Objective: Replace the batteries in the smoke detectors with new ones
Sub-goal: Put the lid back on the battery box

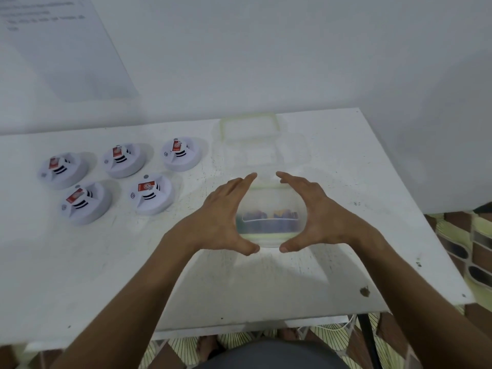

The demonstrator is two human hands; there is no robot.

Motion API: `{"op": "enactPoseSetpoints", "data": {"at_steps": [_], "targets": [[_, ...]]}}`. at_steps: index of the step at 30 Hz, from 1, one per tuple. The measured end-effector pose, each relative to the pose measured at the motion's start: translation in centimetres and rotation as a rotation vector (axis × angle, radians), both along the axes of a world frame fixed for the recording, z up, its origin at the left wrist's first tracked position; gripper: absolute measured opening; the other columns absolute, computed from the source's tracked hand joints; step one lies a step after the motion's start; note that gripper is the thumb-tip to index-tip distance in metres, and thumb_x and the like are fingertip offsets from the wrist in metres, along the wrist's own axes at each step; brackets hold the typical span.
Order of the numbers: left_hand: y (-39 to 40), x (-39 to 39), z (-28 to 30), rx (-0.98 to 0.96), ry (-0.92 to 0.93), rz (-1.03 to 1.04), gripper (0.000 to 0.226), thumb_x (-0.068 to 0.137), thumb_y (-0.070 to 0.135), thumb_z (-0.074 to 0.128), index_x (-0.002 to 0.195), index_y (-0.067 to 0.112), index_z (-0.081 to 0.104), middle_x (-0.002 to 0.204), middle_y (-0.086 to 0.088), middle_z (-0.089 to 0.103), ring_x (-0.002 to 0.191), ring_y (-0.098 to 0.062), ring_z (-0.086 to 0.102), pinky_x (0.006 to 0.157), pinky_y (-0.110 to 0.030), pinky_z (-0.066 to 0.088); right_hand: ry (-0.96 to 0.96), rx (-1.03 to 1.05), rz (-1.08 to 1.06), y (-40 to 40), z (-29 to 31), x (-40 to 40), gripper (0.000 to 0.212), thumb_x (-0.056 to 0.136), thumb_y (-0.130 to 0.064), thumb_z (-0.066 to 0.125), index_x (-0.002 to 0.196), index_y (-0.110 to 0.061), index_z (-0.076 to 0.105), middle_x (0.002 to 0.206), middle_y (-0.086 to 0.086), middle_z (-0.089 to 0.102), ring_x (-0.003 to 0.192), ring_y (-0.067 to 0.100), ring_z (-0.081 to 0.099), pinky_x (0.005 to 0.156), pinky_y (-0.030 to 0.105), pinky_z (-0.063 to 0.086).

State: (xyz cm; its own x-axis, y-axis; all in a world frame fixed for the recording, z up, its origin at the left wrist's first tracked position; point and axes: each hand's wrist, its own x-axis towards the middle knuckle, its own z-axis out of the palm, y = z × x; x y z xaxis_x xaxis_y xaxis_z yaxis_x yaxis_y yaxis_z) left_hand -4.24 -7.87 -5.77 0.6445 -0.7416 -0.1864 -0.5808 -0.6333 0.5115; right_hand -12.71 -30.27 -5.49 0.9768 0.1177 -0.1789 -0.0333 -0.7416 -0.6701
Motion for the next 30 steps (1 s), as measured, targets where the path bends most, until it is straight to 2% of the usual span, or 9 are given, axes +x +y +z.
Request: {"op": "enactPoseSetpoints", "data": {"at_steps": [3, 6, 10, 13, 17, 20, 24, 27, 30], "targets": [[-0.4, 0.3, 0.0, 0.022, -0.053, -0.028, 0.128, 0.057, 0.054, 0.082, 0.149, 0.039, -0.006, 0.153, 0.008, 0.018, 0.139, -0.016, 0.02, 0.114, -0.039, 0.023, -0.019, 0.009, -0.003, -0.1, -0.1, 0.5, 0.125, 0.055, -0.04, 0.094, 0.149, -0.044, 0.012, 0.153, -0.014, 0.026, 0.128, 0.007, 0.026, 0.113, 0.044, 0.035], [-0.8, 0.7, -0.2, 0.057, -0.143, -0.053, 0.126, 0.057, 0.056, 0.08, 0.15, 0.034, -0.003, 0.148, 0.005, 0.024, 0.136, -0.017, 0.022, 0.112, -0.037, 0.02, -0.069, -0.036, 0.013, -0.2, -0.7, 1.0, 0.122, 0.056, -0.044, 0.093, 0.148, -0.043, 0.014, 0.154, -0.012, 0.025, 0.129, 0.008, 0.025, 0.113, 0.046, 0.035], [-0.9, 0.9, -0.5, 0.04, -0.132, -0.03, 0.126, 0.054, 0.052, 0.082, 0.149, 0.035, 0.001, 0.143, 0.004, 0.029, 0.127, -0.018, 0.029, 0.108, -0.039, 0.031, -0.054, -0.105, 0.057, -0.4, -1.0, 1.6, 0.127, 0.056, -0.043, 0.092, 0.15, -0.041, 0.007, 0.156, -0.009, 0.02, 0.135, 0.013, 0.022, 0.112, 0.043, 0.031], [-1.0, 0.8, -0.4, -0.001, -0.081, -0.006, 0.126, 0.051, 0.046, 0.083, 0.147, 0.038, 0.001, 0.138, 0.004, 0.031, 0.121, -0.018, 0.032, 0.101, -0.039, 0.038, -0.054, -0.118, 0.064, -0.4, -0.9, 1.7, 0.126, 0.058, -0.035, 0.092, 0.152, -0.036, 0.008, 0.152, -0.005, 0.025, 0.126, 0.009, 0.023, 0.108, 0.039, 0.034], [-1.0, 0.8, -0.3, 0.046, -0.114, -0.03, 0.123, 0.05, 0.049, 0.081, 0.145, 0.038, 0.004, 0.132, 0.003, 0.033, 0.115, -0.017, 0.034, 0.096, -0.04, 0.043, -0.075, -0.086, 0.052, -0.2, -0.8, 1.5, 0.125, 0.056, -0.033, 0.091, 0.151, -0.038, 0.009, 0.147, -0.004, 0.031, 0.124, 0.011, 0.029, 0.107, 0.041, 0.039], [-1.1, 0.9, -0.2, 0.08, -0.135, -0.046, 0.122, 0.05, 0.051, 0.079, 0.145, 0.037, 0.004, 0.128, 0.002, 0.034, 0.114, -0.017, 0.034, 0.098, -0.039, 0.041, -0.051, -0.103, 0.069, -0.1, -0.5, 1.4, 0.128, 0.056, -0.031, 0.089, 0.152, -0.037, 0.005, 0.148, -0.003, 0.029, 0.122, 0.01, 0.026, 0.105, 0.039, 0.036], [-1.1, 0.5, -0.2, 0.1, -0.2, -0.066, 0.122, 0.051, 0.054, 0.075, 0.147, 0.035, 0.001, 0.126, 0.0, 0.035, 0.113, -0.019, 0.035, 0.102, -0.036, 0.033, -0.051, -0.123, 0.073, 0.0, -0.5, 1.5, 0.13, 0.057, -0.03, 0.091, 0.152, -0.038, 0.002, 0.15, -0.003, 0.027, 0.124, 0.01, 0.024, 0.108, 0.042, 0.036], [-1.2, 0.7, -0.5, 0.101, -0.224, -0.063, 0.125, 0.053, 0.061, 0.073, 0.147, 0.036, -0.005, 0.136, -0.001, 0.034, 0.124, -0.021, 0.032, 0.111, -0.043, 0.027, -0.067, -0.103, 0.065, 0.0, -0.8, 1.5, 0.13, 0.06, -0.028, 0.091, 0.153, -0.037, 0.0, 0.153, -0.003, 0.024, 0.128, 0.012, 0.024, 0.109, 0.041, 0.034], [-1.1, 0.7, -0.7, 0.013, -0.176, -0.03, 0.127, 0.056, 0.065, 0.077, 0.149, 0.035, -0.003, 0.146, 0.002, 0.03, 0.132, -0.019, 0.028, 0.112, -0.041, 0.025, -0.118, -0.039, 0.009, -0.1, -1.2, 1.1, 0.13, 0.057, -0.033, 0.092, 0.151, -0.041, 0.002, 0.153, -0.005, 0.022, 0.131, 0.012, 0.022, 0.108, 0.04, 0.035]]}}
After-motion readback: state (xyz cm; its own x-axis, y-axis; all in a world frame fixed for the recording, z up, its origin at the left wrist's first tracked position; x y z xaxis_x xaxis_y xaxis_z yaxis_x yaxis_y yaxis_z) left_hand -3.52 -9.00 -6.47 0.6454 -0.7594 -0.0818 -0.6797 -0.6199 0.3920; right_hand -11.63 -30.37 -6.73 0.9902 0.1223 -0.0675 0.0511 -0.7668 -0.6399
